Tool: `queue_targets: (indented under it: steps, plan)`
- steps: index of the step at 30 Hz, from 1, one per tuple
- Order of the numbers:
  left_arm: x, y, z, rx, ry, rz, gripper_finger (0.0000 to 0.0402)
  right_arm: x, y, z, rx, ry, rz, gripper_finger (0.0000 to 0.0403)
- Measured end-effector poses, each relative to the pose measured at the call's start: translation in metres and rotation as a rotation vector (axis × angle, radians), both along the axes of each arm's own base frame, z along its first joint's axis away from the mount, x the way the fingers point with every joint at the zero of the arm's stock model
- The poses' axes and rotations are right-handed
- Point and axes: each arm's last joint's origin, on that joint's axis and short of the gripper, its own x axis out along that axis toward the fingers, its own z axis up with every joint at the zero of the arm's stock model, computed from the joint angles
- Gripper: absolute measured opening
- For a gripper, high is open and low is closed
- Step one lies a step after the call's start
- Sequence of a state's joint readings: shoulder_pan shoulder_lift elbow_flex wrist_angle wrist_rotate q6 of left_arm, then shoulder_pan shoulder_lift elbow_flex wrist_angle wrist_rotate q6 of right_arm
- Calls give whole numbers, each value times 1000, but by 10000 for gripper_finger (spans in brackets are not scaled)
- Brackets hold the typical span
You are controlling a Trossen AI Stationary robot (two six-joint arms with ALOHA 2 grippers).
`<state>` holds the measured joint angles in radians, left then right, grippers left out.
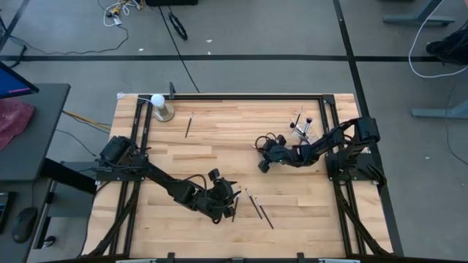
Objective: Sort items
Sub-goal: Put the silver liner brush into the transparent organizer
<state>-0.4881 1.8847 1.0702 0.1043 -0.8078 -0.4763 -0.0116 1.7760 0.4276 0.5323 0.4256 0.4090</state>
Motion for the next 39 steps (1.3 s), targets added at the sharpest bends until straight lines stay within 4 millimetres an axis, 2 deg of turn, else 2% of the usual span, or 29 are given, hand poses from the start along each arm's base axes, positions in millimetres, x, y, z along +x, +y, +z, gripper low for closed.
queue_targets:
  steps: [5, 9, 13, 18, 22, 30, 35, 39]
  plan:
    - [0, 0, 0, 0, 0, 0, 174, -3, 10, -1, -46, 4, 64, 13]
    - [-1, 1, -1, 25, 17, -13, 174, 0, 24, 3, -24, -58, 138, 7]
    - [-10, 6, -16, 27, 50, -13, 174, 1, 38, 11, 4, -112, 213, 8]
    - [-22, 18, -35, -26, -50, 2, 174, 4, 60, 29, 21, -242, 297, 8]
    - [-26, 27, -36, -48, -191, -75, 174, 4, 80, 46, 8, -384, 383, 8]
    - [-9, 31, -11, -22, -341, -265, 174, 2, 117, 76, 45, -683, 661, 8]
    - [5, 22, 11, 64, -390, -330, 174, -1, 124, 79, 48, -710, 690, 8]
    - [7, 11, 20, 125, -402, -372, 173, -3, 127, 79, 47, -710, 699, 8]
